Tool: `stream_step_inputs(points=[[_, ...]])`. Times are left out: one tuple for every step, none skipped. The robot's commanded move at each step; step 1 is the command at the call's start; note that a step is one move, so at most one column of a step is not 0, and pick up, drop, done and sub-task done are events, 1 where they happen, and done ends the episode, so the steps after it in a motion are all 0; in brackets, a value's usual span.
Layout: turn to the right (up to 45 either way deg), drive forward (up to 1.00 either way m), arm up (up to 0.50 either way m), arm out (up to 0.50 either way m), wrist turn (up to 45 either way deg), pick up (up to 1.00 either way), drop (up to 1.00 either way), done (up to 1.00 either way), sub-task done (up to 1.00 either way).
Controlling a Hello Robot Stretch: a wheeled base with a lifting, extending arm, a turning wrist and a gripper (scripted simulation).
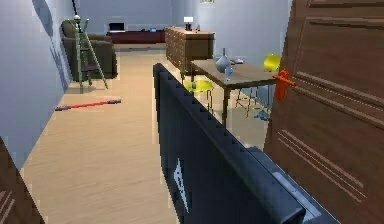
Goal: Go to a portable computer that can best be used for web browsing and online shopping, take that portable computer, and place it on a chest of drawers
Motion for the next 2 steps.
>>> stream_step_inputs(points=[[-12.0,0.00,0.00,0.00,0.0,0.00,0.00,0.00,0.00],[0.0,1.00,0.00,0.00,0.0,0.00,0.00,0.00,0.00]])
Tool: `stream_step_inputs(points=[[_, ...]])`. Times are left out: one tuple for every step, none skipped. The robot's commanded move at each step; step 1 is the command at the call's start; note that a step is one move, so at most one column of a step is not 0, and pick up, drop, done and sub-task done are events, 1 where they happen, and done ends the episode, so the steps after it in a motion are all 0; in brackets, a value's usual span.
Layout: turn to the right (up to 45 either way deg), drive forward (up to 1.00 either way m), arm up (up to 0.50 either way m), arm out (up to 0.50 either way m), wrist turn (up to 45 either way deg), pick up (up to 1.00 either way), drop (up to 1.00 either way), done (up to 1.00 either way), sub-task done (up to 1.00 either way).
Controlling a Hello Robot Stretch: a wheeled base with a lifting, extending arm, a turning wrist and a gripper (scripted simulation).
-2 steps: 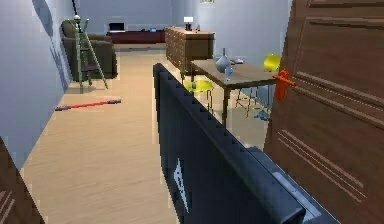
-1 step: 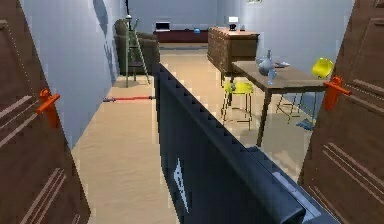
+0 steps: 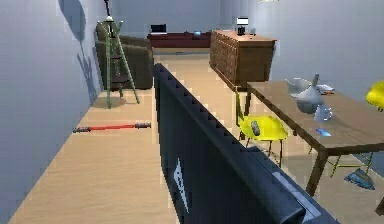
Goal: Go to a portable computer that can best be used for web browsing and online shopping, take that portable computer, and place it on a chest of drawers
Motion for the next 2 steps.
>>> stream_step_inputs(points=[[-3.0,0.00,0.00,0.00,0.0,0.00,0.00,0.00,0.00],[0.0,1.00,0.00,0.00,0.0,0.00,0.00,0.00,0.00]])
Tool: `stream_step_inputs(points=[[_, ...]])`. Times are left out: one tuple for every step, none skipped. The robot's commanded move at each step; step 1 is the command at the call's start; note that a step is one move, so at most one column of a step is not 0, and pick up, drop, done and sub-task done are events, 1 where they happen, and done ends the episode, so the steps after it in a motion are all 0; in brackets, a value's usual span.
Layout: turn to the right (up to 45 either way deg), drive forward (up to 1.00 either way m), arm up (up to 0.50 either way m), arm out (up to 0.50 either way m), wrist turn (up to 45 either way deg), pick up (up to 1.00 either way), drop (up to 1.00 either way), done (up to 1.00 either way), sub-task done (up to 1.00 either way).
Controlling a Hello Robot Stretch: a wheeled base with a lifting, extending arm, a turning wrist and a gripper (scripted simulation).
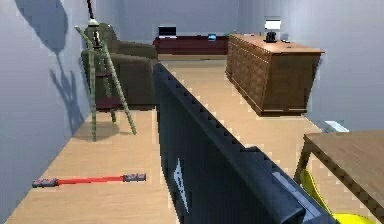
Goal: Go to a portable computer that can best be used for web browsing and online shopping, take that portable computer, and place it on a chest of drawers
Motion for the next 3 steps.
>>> stream_step_inputs(points=[[0.0,1.00,0.00,0.00,0.0,0.00,0.00,0.00,0.00],[-3.0,0.00,0.00,0.00,0.0,0.00,0.00,0.00,0.00],[0.0,0.15,0.00,0.00,0.0,0.00,0.00,0.00,0.00]])
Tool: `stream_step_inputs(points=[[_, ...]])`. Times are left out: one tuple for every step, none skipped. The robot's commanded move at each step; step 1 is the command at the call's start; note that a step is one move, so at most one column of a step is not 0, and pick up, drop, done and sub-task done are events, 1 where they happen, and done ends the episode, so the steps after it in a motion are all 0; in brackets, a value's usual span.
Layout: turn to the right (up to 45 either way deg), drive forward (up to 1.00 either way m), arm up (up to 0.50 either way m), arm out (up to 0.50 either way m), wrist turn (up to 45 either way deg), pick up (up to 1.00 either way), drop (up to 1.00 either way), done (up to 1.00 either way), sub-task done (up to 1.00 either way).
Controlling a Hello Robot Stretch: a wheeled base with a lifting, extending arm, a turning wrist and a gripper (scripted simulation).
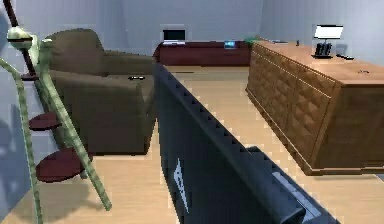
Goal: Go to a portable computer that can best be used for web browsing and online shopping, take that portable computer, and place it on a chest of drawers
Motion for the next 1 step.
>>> stream_step_inputs(points=[[12.0,0.00,0.00,0.00,0.0,0.00,0.00,0.00,0.00]])
